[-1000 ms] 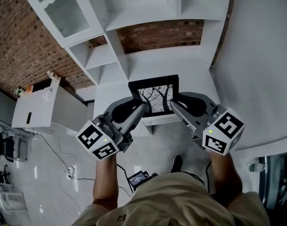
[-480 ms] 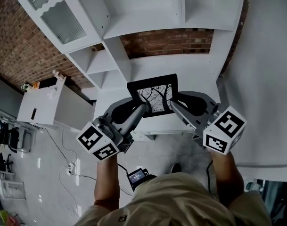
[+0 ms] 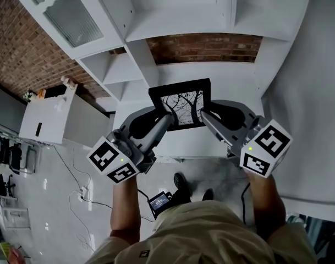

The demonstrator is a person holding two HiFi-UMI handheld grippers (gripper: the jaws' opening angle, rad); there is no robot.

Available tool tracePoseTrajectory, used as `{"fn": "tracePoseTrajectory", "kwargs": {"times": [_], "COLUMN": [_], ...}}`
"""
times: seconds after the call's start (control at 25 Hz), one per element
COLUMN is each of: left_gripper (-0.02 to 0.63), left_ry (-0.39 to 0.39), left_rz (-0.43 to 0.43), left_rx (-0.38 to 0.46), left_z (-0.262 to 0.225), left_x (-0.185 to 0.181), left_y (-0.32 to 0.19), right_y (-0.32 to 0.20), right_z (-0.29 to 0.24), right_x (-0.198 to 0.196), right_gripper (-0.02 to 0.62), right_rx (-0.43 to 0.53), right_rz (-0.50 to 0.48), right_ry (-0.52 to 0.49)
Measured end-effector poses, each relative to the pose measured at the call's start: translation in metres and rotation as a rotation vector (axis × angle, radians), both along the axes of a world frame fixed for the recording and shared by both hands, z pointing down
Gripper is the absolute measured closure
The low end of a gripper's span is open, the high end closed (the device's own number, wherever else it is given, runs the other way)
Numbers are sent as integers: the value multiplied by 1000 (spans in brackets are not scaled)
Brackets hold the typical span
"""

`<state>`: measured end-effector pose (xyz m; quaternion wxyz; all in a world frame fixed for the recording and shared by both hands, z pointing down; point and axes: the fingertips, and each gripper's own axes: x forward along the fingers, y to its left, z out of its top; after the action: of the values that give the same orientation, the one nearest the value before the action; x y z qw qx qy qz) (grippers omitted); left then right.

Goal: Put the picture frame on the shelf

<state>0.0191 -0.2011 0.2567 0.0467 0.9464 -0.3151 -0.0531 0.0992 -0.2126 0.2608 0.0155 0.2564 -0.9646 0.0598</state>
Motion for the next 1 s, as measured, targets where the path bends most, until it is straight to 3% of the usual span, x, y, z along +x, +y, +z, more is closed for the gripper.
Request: {"fn": "tracePoseTrajectory", "kwargs": {"times": [0.24,0.56,0.72,0.84,1.0], "left_gripper": [530,530,531,530,531], "left_ry": [12,20,32,46,16], "left_rz": [65,88,70,24,-35], "left_rx": [26,71,83,87,117], "left_z": [-8,-21,-32,-56,-67], "left_x": [-33,-97,-120,-148,-162], "left_y": [-49,-114,-148,-204,-241], "right_y": [-43,-104,-138,-195,-234], "right_z": [-9,-24,-37,-63,-72], "right_x": [-32,-95,-118,-145,-159], "right_gripper": [520,520,520,520,520], "right_rx": [11,41,49,48,58], "right_rz": [76,154,167,149,127], "right_ry": [6,-2,10,29,16]}}
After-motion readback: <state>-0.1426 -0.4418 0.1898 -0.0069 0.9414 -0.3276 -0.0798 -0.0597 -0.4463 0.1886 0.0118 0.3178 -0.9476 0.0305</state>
